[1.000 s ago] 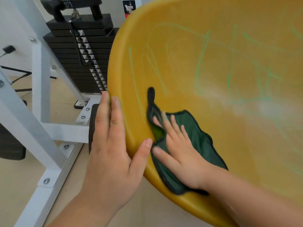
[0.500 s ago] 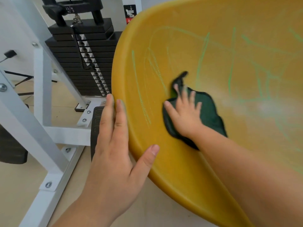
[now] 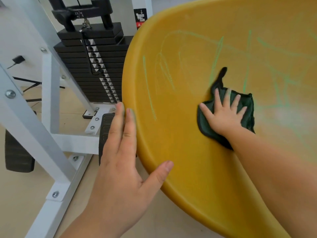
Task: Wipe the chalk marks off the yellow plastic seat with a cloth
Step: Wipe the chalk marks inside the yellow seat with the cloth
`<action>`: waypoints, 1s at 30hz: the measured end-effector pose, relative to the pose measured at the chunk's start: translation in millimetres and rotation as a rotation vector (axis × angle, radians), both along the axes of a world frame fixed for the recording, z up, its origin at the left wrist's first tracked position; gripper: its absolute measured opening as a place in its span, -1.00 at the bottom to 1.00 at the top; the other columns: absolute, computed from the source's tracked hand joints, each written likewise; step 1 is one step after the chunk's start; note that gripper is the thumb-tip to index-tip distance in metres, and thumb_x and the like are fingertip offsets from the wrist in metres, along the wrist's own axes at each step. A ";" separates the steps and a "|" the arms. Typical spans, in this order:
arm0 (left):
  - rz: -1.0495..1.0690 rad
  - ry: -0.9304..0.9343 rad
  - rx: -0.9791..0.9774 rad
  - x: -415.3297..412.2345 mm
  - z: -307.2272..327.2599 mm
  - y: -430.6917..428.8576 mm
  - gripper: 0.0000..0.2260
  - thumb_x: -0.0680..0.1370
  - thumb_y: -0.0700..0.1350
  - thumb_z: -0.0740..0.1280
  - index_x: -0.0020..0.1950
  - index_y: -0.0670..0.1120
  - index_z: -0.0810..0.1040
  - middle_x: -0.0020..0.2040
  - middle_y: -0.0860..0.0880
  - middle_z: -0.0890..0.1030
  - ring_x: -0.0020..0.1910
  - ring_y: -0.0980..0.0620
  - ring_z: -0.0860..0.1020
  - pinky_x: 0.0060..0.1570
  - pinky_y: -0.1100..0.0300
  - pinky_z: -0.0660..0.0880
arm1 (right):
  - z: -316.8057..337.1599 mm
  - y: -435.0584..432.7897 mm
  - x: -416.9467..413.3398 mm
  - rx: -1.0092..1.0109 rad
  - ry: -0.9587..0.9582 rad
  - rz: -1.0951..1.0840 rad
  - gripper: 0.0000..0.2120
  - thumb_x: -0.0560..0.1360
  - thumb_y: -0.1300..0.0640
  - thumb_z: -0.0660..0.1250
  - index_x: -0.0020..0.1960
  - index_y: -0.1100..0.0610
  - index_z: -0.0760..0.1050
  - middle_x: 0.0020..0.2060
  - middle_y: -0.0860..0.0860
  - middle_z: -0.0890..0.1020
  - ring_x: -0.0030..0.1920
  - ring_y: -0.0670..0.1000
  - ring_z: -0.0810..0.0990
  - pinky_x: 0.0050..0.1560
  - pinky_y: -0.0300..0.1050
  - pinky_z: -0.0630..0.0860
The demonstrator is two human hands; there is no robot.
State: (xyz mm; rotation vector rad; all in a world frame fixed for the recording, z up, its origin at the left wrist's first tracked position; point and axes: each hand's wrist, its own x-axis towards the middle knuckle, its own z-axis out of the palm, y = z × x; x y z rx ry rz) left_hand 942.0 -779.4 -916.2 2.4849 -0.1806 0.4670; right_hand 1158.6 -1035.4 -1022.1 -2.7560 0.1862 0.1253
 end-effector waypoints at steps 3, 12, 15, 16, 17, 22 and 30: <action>0.006 -0.002 -0.005 1.4 0.0 -3.1 -0.09 0.40 0.46 0.21 0.55 0.26 -0.26 0.55 0.33 -0.26 0.53 0.32 -0.19 0.35 0.16 0.00 | 19.3 65.9 -19.6 0.184 -0.068 0.124 -0.08 0.45 -0.60 -0.26 0.66 -0.14 -0.31 0.65 0.02 -0.30 0.63 0.26 -0.32 0.54 0.46 -0.27; 0.047 -0.085 -0.049 10.0 -6.1 -7.1 -0.22 0.51 0.28 0.22 0.62 0.05 -0.04 0.61 0.18 -0.08 0.57 0.19 -0.06 0.49 0.30 0.00 | 14.5 71.9 -68.0 0.251 -0.330 0.664 -0.27 0.48 -0.57 -0.20 0.56 -0.38 -0.30 0.64 -0.17 -0.29 0.64 0.05 -0.35 0.59 0.35 -0.26; 0.061 -0.077 -0.049 7.9 -4.3 -6.4 -0.22 0.50 0.30 0.22 0.60 0.14 -0.08 0.59 0.27 -0.11 0.56 0.24 -0.07 0.39 0.18 0.04 | 2.8 36.6 -10.8 0.094 -0.224 0.325 -0.11 0.34 -0.68 -0.33 0.59 -0.36 -0.31 0.64 -0.12 -0.32 0.64 0.12 -0.34 0.56 0.42 -0.24; 0.066 -0.071 -0.055 6.7 -3.6 -7.1 -0.22 0.49 0.31 0.21 0.60 0.17 -0.10 0.58 0.30 -0.12 0.55 0.26 -0.08 0.38 0.17 0.04 | 2.8 27.7 2.3 0.069 -0.184 0.226 -0.10 0.35 -0.67 -0.33 0.60 -0.33 -0.31 0.64 -0.11 -0.34 0.63 0.14 -0.36 0.55 0.43 -0.26; 0.070 -0.067 -0.060 5.9 -3.3 -7.9 -0.22 0.49 0.32 0.20 0.59 0.18 -0.11 0.57 0.32 -0.14 0.55 0.28 -0.09 0.37 0.16 0.04 | 4.1 23.8 10.0 0.074 -0.148 0.144 -0.11 0.39 -0.65 -0.32 0.62 -0.29 -0.31 0.63 -0.10 -0.36 0.63 0.16 -0.37 0.55 0.43 -0.28; 0.124 -0.110 -0.091 10.0 -6.1 -14.3 -0.24 0.49 0.24 0.24 0.61 0.10 -0.01 0.59 0.26 -0.06 0.55 0.28 -0.05 0.46 0.38 0.00 | 30.9 93.1 -15.7 0.272 -0.158 0.183 -0.21 0.61 -0.42 -0.12 0.68 -0.03 -0.20 0.66 -0.03 -0.29 0.63 0.20 -0.34 0.55 0.44 -0.25; 0.217 -0.289 -0.265 21.0 -10.4 -15.6 -0.51 0.57 0.00 0.23 0.50 -0.07 0.35 0.52 0.06 0.30 0.50 0.17 0.25 0.45 0.25 0.22 | 30.6 94.5 -74.1 0.379 -0.435 0.774 -0.33 0.56 -0.48 -0.11 0.58 -0.36 -0.27 0.65 -0.18 -0.25 0.65 0.04 -0.33 0.60 0.30 -0.26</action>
